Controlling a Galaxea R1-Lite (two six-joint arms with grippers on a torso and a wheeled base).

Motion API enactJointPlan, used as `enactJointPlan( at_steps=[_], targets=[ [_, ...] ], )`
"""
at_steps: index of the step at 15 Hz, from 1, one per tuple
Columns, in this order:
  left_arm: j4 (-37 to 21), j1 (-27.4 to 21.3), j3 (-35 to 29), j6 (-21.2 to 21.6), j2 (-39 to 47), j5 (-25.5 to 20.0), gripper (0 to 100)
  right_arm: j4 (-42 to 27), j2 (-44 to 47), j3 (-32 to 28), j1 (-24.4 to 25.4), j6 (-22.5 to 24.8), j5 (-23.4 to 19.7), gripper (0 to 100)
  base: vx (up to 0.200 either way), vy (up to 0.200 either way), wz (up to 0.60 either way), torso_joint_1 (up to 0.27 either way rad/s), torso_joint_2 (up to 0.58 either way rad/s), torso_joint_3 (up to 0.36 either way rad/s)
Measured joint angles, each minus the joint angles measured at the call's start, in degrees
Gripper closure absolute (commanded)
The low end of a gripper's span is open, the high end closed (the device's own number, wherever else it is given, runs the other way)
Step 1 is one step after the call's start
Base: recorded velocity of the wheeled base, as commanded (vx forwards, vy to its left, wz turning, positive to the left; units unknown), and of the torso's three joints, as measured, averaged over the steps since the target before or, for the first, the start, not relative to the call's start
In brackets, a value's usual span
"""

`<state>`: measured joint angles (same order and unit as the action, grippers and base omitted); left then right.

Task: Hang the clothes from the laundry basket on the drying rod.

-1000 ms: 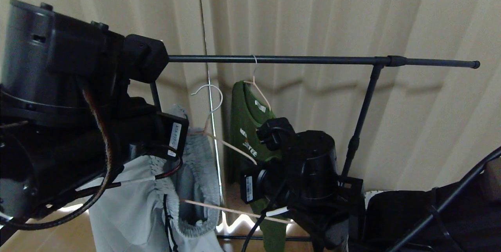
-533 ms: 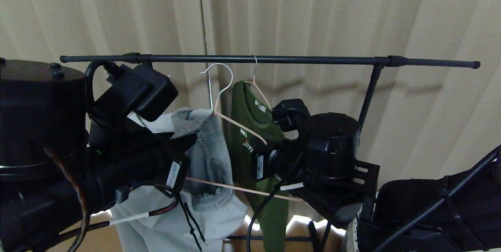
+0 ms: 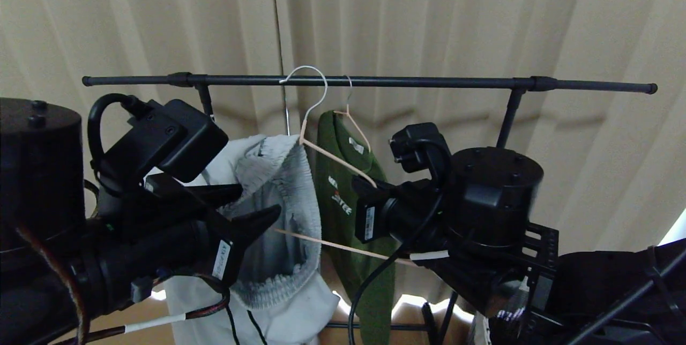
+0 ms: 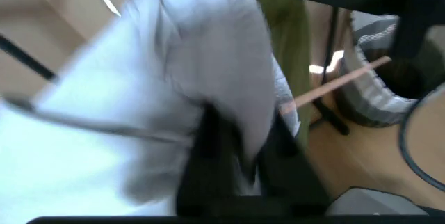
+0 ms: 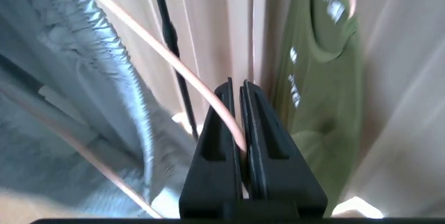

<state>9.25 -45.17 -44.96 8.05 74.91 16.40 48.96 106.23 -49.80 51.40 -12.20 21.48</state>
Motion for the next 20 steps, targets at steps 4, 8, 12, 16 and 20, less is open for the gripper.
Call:
enactJointPlan(
  at_steps=[4,8,12,16,20],
  targets=[
    [3.77,-0.74,3.67,0.38,-3.06,-3.40,0,1.95,-1.33,2.58,-0.51,1.23,-0.06,100,0.000,0.000,0.00,0.000,0.00,0.000],
    [8.45,-0.48,8.72,1.08,-8.00,-4.00,0,2.22,-3.45,5.05,-3.06,3.45,-0.55,100,0.000,0.000,0.00,0.000,0.00,0.000],
    [12.82,1.51,11.56,3.94,-12.13,-6.68,0,5.25,-6.36,9.51,-4.51,4.71,-2.46,100,0.000,0.000,0.00,0.000,0.00,0.000],
    [14.36,8.05,12.46,14.15,-12.76,-17.40,0,15.42,-8.90,16.90,-7.83,12.53,-8.59,100,0.000,0.000,0.00,0.000,0.00,0.000],
    [14.51,11.90,10.57,24.91,-9.26,-21.18,0,19.03,-9.18,20.29,-9.07,14.67,-10.79,100,0.000,0.000,0.00,0.000,0.00,0.000]
  ],
)
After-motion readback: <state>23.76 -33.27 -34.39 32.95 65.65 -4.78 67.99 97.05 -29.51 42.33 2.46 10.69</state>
